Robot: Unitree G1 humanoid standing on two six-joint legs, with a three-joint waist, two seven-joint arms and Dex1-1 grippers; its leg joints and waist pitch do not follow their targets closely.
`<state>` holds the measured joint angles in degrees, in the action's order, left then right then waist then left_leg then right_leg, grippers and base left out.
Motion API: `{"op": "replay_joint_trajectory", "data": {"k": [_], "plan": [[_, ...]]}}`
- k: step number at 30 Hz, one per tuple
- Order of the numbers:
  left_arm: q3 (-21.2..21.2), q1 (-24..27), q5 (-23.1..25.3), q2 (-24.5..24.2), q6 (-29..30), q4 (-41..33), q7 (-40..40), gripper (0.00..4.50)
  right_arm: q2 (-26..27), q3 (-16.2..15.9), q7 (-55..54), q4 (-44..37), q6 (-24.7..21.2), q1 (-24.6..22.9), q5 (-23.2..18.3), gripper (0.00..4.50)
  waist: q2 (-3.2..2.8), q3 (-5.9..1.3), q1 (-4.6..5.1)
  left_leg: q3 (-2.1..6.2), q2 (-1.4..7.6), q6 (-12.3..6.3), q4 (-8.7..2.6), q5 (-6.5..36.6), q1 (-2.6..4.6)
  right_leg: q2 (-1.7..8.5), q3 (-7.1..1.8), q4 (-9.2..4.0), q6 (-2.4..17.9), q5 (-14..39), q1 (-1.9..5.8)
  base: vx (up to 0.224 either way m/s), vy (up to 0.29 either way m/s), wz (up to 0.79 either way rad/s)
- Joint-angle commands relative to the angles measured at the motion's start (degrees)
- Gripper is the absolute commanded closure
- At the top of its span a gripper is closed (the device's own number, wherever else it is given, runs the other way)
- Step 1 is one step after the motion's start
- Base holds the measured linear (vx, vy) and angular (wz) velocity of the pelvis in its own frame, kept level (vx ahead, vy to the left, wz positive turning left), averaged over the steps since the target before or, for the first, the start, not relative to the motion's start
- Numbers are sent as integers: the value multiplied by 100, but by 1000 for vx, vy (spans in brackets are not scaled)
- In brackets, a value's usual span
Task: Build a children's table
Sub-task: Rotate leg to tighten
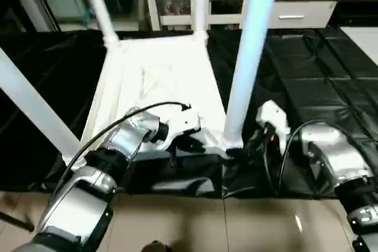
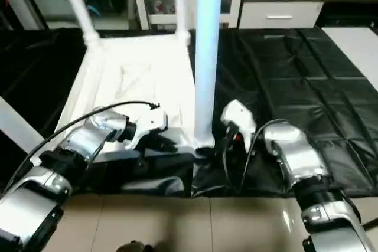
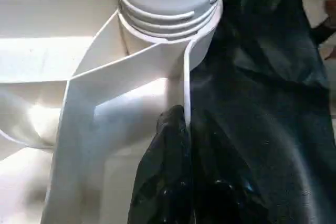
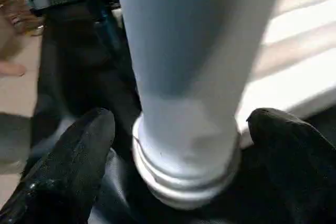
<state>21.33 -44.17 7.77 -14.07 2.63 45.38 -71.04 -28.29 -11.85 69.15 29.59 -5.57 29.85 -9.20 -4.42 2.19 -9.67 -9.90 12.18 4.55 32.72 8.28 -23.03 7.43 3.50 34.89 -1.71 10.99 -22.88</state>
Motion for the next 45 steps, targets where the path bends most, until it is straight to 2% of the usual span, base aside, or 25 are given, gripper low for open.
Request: {"op": "replay_joint_trajectory", "data": {"k": [1, 5, 7, 10, 12, 16, 20, 22, 24, 25, 29, 31, 32, 33, 34, 35, 36, 37, 38, 39, 41, 42, 43, 44, 45], "plan": [[508, 328, 363, 1, 186, 78, -245, 450, 116, -138, 52, 78, 77, 167, 103, 10, 107, -390, 35, -44, 58, -455, -339, 1492, 122, 64, -97, -374, 1504, 597, 234, 0, 0, 0], [521, 336, 356, 25, 281, 17, -244, 450, 207, -221, -9, 267, 159, 282, 254, 10, 117, -407, 47, -49, 46, -390, -328, 1460, 133, 52, -92, -356, 1520, 453, 235, 0, 0, 0], [517, 306, 353, 56, 302, 43, -209, 450, 228, -218, 2, 297, 129, 319, 226, 45, 122, -408, 42, -50, 36, -411, -321, 1397, 126, 46, -92, -352, 1513, 351, 248, 0, 0, 0], [522, 303, 362, 69, 295, 62, -159, 450, 186, -302, 21, 390, 238, 339, 360, 47, 129, -405, 45, -47, 36, -424, -325, 1450, 125, 55, -93, -363, 1506, 418, 250, 0, 0, 0], [513, 335, 365, 63, 343, -18, -158, 450, 176, -302, 40, 414, 266, 335, 395, 85, 119, -408, 45, -46, 36, -420, -324, 1469, 128, 54, -94, -367, 1500, 449, 247, 0, 0, 0], [508, 355, 367, 60, 404, -91, -158, 450, 193, -259, 49, 499, 303, 376, 373, 100, 104, -417, 45, -43, 35, -446, -315, 1419, 123, 51, -90, -353, 1542, 332, 255, 0, 0, 0], [496, 352, 386, 49, 438, -110, -158, 450, 224, -221, 58, 666, 389, 440, 382, 140, 99, -419, 43, -46, 30, -472, -307, 1428, 128, 42, -80, -347, 1593, 251, 255, 0, 0, 0], [486, 389, 394, -7, 434, -133, -175, 450, 261, -215, 66, 675, 405, 423, 382, 157, 71, -419, 44, -37, 31, -461, -313, 1448, 125, 42, -79, -344, 1576, 275, 260, 0, 0, 0], [495, 409, 408, -27, 438, -133, -174, 450, 287, -209, 62, 673, 407, 404, 372, 170, 86, -424, 60, -39, 30, -463, -309, 1431, 128, 36, -78, -341, 1585, 202, 263, 0, 0, 0], [501, 414, 412, -27, 435, -122, -174, 450, 298, -215, 57, 666, 405, 390, 372, 172, 115, -425, 67, -46, 29, -475, -306, 1425, 129, 33, -78, -345, 1591, 197, 262, 0, 0, 0], [506, 418, 408, -22, 467, -110, -153, 450, 333, -243, 27, 689, 440, 343, 392, 175, 106, -425, 72, -46, 30, -489, -304, 1393, 128, 41, -80, -345, 1583, 264, 260, 0, 0, 0], [429, 384, 415, 56, 559, -41, 125, 450, 483, -89, -460, 925, 240, 369, 400, 175, 176, -420, 77, -48, 32, -509, -310, 1359, 124, 48, -79, -342, 1571, 368, 257, 0, 0, 0], [428, 384, 415, 56, 560, -40, 126, 450, 483, -88, -463, 927, 239, 370, 400, 176, 176, -420, 77, -48, 32, -509, -310, 1359, 124, 48, -79, -342, 1571, 368, 257, 0, 0, 0], [393, 367, 415, 90, 586, -2, 237, 450, 539, -28, -687, 1046, 165, 402, 423, 176, 139, -394, 110, -47, 33, -420, -348, 1569, 126, 45, -83, -385, 1503, 684, 234, 0, 0, 0], [370, 357, 413, 111, 585, 24, 304, 450, 569, 2, -803, 1104, 149, 414, 434, 176, 145, -381, 127, -45, 32, -363, -364, 1715, 135, 45, -84, -406, 1471, 838, 228, 0, 0, 0], [161, 276, 352, 289, 652, 193, 817, 450, 759, 213, -1407, 1336, 72, 429, 402, 176, 210, -360, 165, -45, 32, -263, -392, 1985, 152, 50, -89, -441, 1391, 1192, 222, 0, 0, 0], [-17, 208, 288, 432, 668, 321, 1229, 450, 921, 380, -1832, 1420, 39, 407, 337, 176, 199, -312, 212, -31, 30, -110, -438, 2399, 184, 60, -93, -499, 1274, 1764, 189, 0, 0, 0], [-17, 208, 288, 432, 668, 321, 1229, 450, 921, 380, -1832, 1420, 39, 407, 337, 176, 193, -295, 232, -18, 19, -32, -450, 2622, 196, 63, -88, -522, 1181, 2092, 183, -55, 5, -4], [-274, 90, 202, 630, 714, 523, 1862, 450, 1157, 600, -2398, 1505, -32, 379, 237, 176, 203, -270, 263, 12, 6, 103, -474, 2985, 235, 71, -83, -582, 993, 2636, 154, -55, 5, -4], [-347, 52, 177, 690, 730, 585, 2046, 450, 1240, 670, -2594, 1530, -46, 370, 207, 176, 233, -281, 301, 52, -7, 198, -489, 3119, 255, 82, -74, -616, 838, 2897, 161, -56, 8, -6], [-496, -53, 136, 843, 680, 752, 2523, 450, 1532, 851, -3311, 1636, 22, 366, 197, 176, 271, -297, 360, 69, -28, 158, -502, 3098, 238, 75, -65, -658, 693, 2988, 162, -51, 10, -5], [-541, -88, 122, 894, 666, 804, 2675, 450, 1634, 906, -3585, 1680, 64, 369, 213, 176, 239, -321, 385, 75, -27, 138, -523, 2932, 209, 81, -65, -654, 704, 2801, 188, 0, 0, 0], [-626, -204, 125, 1019, 662, 976, 3152, 450, 1978, 1114, -4633, 1894, 171, 447, 260, 176, 201, -330, 396, 81, -19, 137, -540, 2863, 202, 79, -68, -653, 726, 2652, 195, 0, 0, 0], [-628, -209, 126, 1023, 663, 984, 3169, 450, 1993, 1123, -4682, 1904, 175, 452, 261, 177, 185, -341, 440, 73, -21, 165, -554, 2730, 181, 59, -71, -635, 803, 2293, 193, 0, 0, 0], [-667, -297, 159, 1098, 652, 1119, 3479, 450, 2234, 1278, -5470, 2089, 231, 547, 289, 177, 129, -337, 484, 79, -26, 199, -569, 2754, 177, 35, -57, -623, 846, 2092, 194, 0, 0, 0]]}}
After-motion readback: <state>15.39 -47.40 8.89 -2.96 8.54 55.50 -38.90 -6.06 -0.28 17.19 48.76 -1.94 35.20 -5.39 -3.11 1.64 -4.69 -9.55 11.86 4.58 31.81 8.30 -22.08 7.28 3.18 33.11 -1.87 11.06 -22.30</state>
